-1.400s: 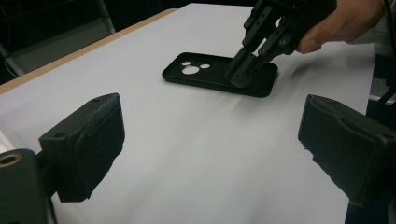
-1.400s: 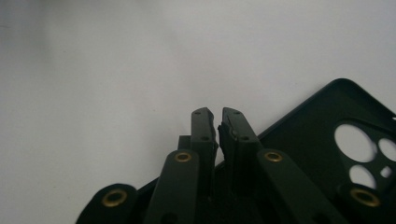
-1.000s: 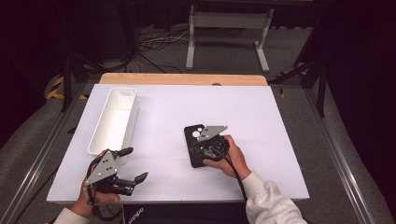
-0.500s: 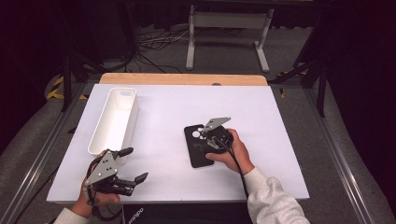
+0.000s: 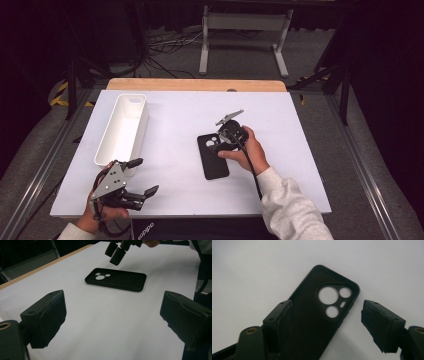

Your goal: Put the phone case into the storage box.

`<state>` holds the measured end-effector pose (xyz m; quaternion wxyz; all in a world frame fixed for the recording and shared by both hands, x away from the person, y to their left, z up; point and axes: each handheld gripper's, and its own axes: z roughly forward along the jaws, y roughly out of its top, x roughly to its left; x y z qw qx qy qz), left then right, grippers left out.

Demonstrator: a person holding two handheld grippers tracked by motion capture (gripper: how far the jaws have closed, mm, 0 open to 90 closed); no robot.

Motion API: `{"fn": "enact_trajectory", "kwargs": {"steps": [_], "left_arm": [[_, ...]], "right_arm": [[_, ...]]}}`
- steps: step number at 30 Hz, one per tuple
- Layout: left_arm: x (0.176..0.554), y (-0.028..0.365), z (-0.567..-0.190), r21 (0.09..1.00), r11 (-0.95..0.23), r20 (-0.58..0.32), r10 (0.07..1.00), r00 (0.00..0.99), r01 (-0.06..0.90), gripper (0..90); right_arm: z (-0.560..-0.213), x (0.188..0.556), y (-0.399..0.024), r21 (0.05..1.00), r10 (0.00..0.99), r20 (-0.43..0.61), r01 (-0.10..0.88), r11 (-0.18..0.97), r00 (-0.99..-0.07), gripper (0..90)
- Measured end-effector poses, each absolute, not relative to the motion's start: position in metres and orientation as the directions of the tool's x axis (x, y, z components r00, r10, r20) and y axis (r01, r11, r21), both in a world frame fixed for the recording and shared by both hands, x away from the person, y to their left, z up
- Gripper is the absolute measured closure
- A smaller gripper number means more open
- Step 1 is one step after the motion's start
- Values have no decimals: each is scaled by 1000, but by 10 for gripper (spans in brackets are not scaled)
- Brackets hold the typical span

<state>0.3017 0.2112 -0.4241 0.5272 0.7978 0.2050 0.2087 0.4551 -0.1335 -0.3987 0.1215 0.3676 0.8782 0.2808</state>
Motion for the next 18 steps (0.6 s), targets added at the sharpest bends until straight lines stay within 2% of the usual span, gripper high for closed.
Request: {"fn": "enact_trajectory", "kwargs": {"steps": [2, 4, 8, 18], "left_arm": [[302, 211, -424, 927, -360, 117, 545, 830, 106, 76], [301, 211, -424, 926, -362, 119, 543, 831, 104, 76], [301, 212, -424, 927, -360, 116, 543, 832, 105, 77], [301, 212, -423, 926, -361, 113, 540, 834, 108, 79]], "right_arm": [[-397, 463, -131, 557, 727, -3, 603, 571, -687, 286], [-396, 469, -130, 548, 741, -19, 613, 569, -671, 354], [-400, 485, -131, 518, 767, 10, 659, 545, -642, 441], [-411, 508, -131, 441, 796, 46, 727, 526, -604, 595]]}}
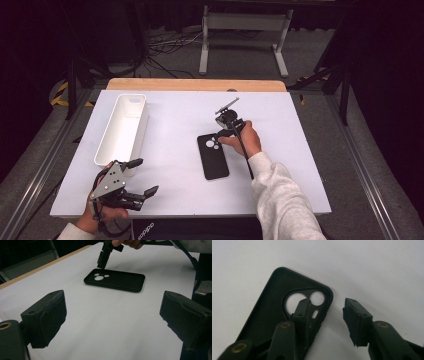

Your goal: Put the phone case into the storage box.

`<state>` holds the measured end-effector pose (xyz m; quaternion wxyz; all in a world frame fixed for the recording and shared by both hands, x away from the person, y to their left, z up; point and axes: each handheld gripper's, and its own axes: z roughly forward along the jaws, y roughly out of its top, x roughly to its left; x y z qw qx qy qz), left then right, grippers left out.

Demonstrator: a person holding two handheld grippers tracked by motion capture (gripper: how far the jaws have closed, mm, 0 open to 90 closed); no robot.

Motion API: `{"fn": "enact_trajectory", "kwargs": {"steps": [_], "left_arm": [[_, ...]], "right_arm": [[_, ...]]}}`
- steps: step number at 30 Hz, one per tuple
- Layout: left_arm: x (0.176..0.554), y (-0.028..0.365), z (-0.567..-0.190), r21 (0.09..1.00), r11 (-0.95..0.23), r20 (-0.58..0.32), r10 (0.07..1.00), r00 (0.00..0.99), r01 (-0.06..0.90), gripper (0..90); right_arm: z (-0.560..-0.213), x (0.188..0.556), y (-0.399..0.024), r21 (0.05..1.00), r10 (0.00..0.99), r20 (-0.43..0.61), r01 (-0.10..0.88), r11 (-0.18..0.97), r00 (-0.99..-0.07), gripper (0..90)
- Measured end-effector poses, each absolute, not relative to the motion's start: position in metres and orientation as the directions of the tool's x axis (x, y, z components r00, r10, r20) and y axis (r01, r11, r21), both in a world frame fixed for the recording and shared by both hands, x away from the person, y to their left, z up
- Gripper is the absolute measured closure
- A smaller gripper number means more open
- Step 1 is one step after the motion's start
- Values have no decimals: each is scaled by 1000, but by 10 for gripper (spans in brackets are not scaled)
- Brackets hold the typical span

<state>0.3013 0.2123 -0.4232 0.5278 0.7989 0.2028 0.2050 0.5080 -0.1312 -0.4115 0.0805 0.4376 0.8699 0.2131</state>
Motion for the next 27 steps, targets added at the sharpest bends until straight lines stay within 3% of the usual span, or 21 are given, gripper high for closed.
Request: {"fn": "enact_trajectory", "kwargs": {"steps": [6, 17, 27], "left_arm": [[301, 213, -423, 928, -355, 110, 539, 835, 107, 80], [300, 213, -422, 930, -353, 110, 535, 838, 104, 80], [301, 213, -422, 929, -353, 107, 536, 838, 107, 81]], "right_arm": [[-415, 517, -130, 420, 811, 65, 753, 507, -582, 681], [-424, 527, -130, 390, 825, 108, 787, 478, -555, 707], [-424, 527, -127, 397, 824, 99, 782, 481, -557, 793]]}}
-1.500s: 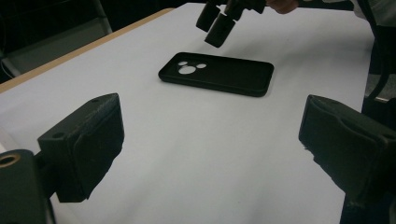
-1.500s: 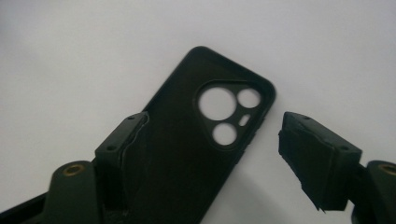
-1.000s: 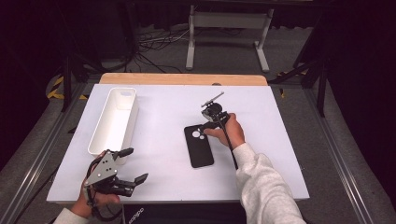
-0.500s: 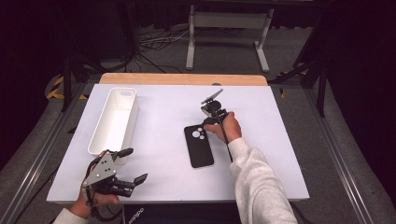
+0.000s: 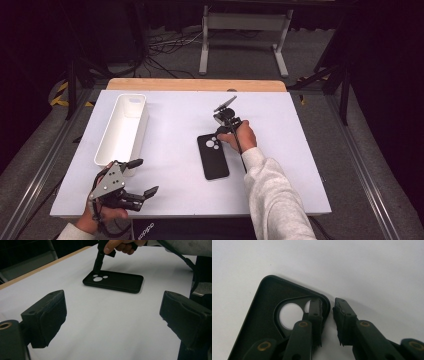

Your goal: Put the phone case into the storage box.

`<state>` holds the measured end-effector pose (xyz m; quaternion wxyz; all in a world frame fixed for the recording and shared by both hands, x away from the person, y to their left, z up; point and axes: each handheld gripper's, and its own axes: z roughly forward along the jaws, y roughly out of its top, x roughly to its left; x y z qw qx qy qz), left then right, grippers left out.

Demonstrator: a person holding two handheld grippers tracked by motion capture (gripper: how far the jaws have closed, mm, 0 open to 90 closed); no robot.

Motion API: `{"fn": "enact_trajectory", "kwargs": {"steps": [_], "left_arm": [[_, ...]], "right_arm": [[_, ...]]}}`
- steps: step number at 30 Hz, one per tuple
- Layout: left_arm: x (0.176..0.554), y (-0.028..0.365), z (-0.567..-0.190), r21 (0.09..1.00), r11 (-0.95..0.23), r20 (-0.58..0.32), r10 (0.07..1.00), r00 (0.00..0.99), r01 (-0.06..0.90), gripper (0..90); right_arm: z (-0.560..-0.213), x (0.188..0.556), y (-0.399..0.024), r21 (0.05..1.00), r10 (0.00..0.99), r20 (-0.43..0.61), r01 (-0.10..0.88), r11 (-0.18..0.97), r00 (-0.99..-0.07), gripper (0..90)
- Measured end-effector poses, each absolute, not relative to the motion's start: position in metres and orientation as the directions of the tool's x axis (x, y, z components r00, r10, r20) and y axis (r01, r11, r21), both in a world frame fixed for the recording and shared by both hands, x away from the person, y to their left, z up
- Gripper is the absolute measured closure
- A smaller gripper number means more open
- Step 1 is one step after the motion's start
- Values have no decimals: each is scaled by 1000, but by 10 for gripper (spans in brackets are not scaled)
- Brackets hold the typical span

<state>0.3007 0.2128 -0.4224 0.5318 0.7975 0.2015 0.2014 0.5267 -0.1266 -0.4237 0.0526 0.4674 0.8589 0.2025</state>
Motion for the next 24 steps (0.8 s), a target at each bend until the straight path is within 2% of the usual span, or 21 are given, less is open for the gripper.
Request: {"fn": "enact_trajectory", "kwargs": {"steps": [3, 12, 24], "left_arm": [[301, 213, -422, 929, -353, 107, 535, 838, 107, 81], [301, 213, -423, 929, -353, 104, 533, 839, 109, 80], [301, 212, -422, 932, -346, 103, 538, 837, 108, 80]], "right_arm": [[-424, 527, -127, 398, 828, 107, 787, 472, -550, 822], [-424, 526, -128, 416, 840, 102, 790, 451, -533, 834], [-406, 517, -138, 517, 847, 119, 760, 393, -519, 843]]}}
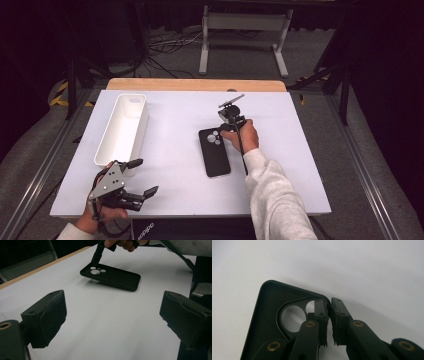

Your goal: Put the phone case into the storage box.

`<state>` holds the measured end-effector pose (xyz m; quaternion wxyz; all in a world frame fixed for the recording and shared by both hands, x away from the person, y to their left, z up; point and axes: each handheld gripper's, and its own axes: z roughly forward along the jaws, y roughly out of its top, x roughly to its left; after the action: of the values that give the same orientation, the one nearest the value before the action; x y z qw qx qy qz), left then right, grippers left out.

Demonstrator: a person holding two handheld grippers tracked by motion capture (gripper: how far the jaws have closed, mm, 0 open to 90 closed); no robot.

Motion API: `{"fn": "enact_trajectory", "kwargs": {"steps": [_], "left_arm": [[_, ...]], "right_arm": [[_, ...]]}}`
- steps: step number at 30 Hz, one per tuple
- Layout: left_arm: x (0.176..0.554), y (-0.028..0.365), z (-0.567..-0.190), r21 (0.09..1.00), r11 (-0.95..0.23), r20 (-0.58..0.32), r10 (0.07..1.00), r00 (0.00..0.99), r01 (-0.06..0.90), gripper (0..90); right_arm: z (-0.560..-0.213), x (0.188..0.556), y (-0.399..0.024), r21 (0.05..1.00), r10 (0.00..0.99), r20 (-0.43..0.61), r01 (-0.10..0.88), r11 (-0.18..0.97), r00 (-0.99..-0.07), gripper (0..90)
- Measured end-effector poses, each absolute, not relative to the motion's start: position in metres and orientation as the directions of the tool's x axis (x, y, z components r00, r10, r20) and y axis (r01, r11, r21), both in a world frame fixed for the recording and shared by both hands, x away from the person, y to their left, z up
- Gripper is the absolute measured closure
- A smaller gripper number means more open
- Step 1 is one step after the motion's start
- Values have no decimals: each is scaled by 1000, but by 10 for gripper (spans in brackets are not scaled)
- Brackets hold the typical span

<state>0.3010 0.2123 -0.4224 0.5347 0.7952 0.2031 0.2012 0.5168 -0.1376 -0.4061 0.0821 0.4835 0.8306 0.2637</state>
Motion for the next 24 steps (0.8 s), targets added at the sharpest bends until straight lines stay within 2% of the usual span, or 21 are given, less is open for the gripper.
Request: {"fn": "enact_trajectory", "kwargs": {"steps": [10, 19, 24], "left_arm": [[307, 203, -415, 942, -313, 74, 553, 830, 124, 88], [323, 178, -400, 945, -285, 50, 609, 792, 159, 118], [339, 150, -381, 952, -254, 35, 641, 767, 168, 133]], "right_arm": [[-383, 494, -144, 678, 869, 88, 669, 306, -487, 854], [-369, 473, -145, 781, 876, 54, 567, 262, -479, 860], [-362, 460, -143, 830, 883, 36, 506, 235, -468, 861]]}}
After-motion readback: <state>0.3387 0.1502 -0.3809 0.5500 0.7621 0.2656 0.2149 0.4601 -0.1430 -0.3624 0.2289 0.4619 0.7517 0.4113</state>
